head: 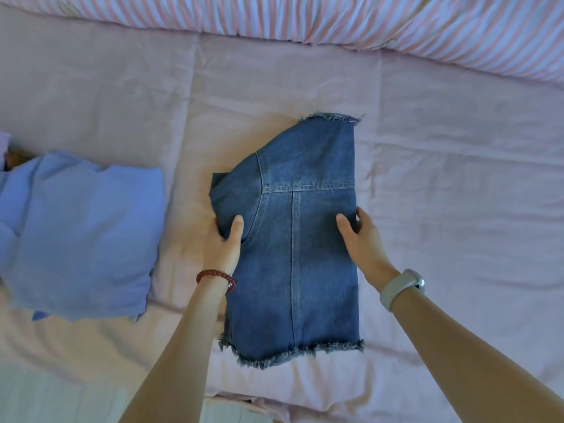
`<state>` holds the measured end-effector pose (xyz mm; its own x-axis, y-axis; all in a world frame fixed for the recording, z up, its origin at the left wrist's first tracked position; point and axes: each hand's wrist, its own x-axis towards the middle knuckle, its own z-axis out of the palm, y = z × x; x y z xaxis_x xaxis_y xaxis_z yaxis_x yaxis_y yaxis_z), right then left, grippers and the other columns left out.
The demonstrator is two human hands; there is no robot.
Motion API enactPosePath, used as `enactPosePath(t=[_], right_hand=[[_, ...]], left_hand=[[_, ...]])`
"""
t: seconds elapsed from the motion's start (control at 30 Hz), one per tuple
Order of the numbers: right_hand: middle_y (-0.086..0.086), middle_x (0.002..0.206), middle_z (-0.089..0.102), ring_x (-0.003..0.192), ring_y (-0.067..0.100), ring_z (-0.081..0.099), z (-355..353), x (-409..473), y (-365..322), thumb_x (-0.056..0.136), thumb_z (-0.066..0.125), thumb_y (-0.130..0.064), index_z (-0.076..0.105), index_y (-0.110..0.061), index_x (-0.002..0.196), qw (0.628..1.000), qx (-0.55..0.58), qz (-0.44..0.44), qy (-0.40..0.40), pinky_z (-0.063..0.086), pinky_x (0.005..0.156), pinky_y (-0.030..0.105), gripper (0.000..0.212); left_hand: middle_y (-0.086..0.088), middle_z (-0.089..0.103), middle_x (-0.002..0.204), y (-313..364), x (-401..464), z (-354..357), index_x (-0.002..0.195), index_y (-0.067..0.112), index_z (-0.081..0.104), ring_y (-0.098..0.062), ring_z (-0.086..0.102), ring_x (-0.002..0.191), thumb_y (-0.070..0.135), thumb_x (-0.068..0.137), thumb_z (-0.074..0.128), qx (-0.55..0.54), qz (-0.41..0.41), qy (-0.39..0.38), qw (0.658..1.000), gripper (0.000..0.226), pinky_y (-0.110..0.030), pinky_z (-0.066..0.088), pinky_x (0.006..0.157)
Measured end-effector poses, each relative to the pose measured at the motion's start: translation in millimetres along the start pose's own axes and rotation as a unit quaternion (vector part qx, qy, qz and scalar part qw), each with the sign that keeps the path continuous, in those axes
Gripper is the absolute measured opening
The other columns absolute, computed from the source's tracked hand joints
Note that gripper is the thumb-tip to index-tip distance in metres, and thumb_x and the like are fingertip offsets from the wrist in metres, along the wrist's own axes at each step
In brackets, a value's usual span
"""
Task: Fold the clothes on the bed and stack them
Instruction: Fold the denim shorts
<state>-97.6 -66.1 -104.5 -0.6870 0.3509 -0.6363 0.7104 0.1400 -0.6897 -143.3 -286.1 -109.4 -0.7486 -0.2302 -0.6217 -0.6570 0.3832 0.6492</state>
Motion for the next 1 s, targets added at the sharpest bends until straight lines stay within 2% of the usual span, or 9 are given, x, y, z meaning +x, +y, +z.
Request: enactPosePath(t=[0.07,0.23,0.43,0.6,0.7,0.8,0.87,0.93,1.0], right_hand=[[-0.013,0.098,0.057,0.092,0.008,0.056,1,5,-10,0.097,0.046,-0.033,0.048,-0.019,0.119,1.0,0.02,0.011,-0.003,0.046,0.078,0.024,0.027],[-0.009,0.088,0.054,0.079,0.007,0.052,-1,2,-25,0.096,0.046,-0.036,0.048,-0.013,0.109,1.0,0.025,0.017,0.004,0.04,0.06,0.019,0.026],[-0.008,0.105,0.055,0.089,0.004,0.053,-24,-32,-47,0.096,0.047,-0.029,0.046,-0.014,0.128,0.997,0.067,-0.017,0.048,0.04,0.068,0.012,0.035],[0.0,0.111,0.053,0.101,0.015,0.05,-66,-34,-122,0.097,0.046,-0.026,0.044,-0.009,0.129,0.992,0.058,-0.083,0.081,0.04,0.086,0.028,0.036],[-0.001,0.108,0.054,0.1,0.015,0.051,-95,-33,-183,0.097,0.046,-0.023,0.045,-0.011,0.124,0.978,0.099,-0.154,0.096,0.041,0.085,0.027,0.03],[-0.002,0.105,0.056,0.098,0.01,0.054,-119,-39,-228,0.098,0.043,-0.025,0.046,-0.017,0.112,0.957,0.156,-0.225,0.093,0.043,0.083,0.022,0.016],[-0.006,0.098,0.055,0.092,0.007,0.051,-129,-45,-244,0.1,0.038,-0.033,0.046,-0.018,0.108,0.947,0.176,-0.249,0.097,0.043,0.082,0.022,0.019],[-0.009,0.097,0.054,0.094,0.007,0.05,-135,-47,-240,0.1,0.033,-0.038,0.049,-0.022,0.102,0.946,0.187,-0.245,0.096,0.043,0.089,0.027,0.022],[-0.013,0.097,0.055,0.101,0.008,0.052,-133,-45,-216,0.099,0.033,-0.039,0.051,-0.029,0.093,0.955,0.181,-0.221,0.084,0.043,0.095,0.032,0.021]], left_hand=[[-0.001,0.053,0.117,6,8,-3,0.126,0.008,0.047,-0.019,0.05,0.112,0.039,0.093,0.05,-0.003,-0.032,-0.017,0.999,0.045,-0.029,0.038,0.089],[0.0,0.053,0.123,18,17,-16,0.128,0.014,0.042,-0.022,0.052,0.112,0.054,0.087,0.052,-0.031,-0.078,-0.058,0.995,0.058,-0.041,0.043,0.098],[0.0,0.057,0.11,53,-21,-21,0.117,0.017,0.05,-0.021,0.055,0.102,0.054,0.089,0.049,0.003,-0.022,-0.006,1.0,0.046,-0.031,0.044,0.076],[0.009,0.063,0.096,142,-25,-35,0.088,0.031,0.058,-0.018,0.059,0.098,0.072,0.078,0.045,-0.02,0.072,-0.022,0.997,0.044,-0.038,0.046,0.092],[0.009,0.054,0.106,220,-36,-41,0.109,0.017,0.054,-0.011,0.049,0.104,0.05,0.094,0.041,-0.099,0.148,-0.01,0.984,0.039,-0.024,0.037,0.088],[0.01,0.051,0.114,281,-58,-51,0.127,0.014,0.048,-0.008,0.048,0.114,0.044,0.096,0.041,-0.163,0.229,0.001,0.96,0.043,-0.015,0.037,0.087],[0.008,0.052,0.12,295,-65,-54,0.133,0.016,0.045,-0.008,0.049,0.116,0.044,0.096,0.042,-0.189,0.248,-0.001,0.95,0.047,-0.014,0.041,0.088],[0.007,0.054,0.117,291,-73,-50,0.133,0.015,0.047,-0.006,0.05,0.108,0.044,0.096,0.042,-0.187,0.249,-0.002,0.95,0.047,-0.007,0.043,0.076],[0.005,0.056,0.111,269,-75,-40,0.127,0.013,0.052,-0.01,0.052,0.104,0.047,0.095,0.042,-0.15,0.216,0.004,0.965,0.048,-0.015,0.043,0.074]])
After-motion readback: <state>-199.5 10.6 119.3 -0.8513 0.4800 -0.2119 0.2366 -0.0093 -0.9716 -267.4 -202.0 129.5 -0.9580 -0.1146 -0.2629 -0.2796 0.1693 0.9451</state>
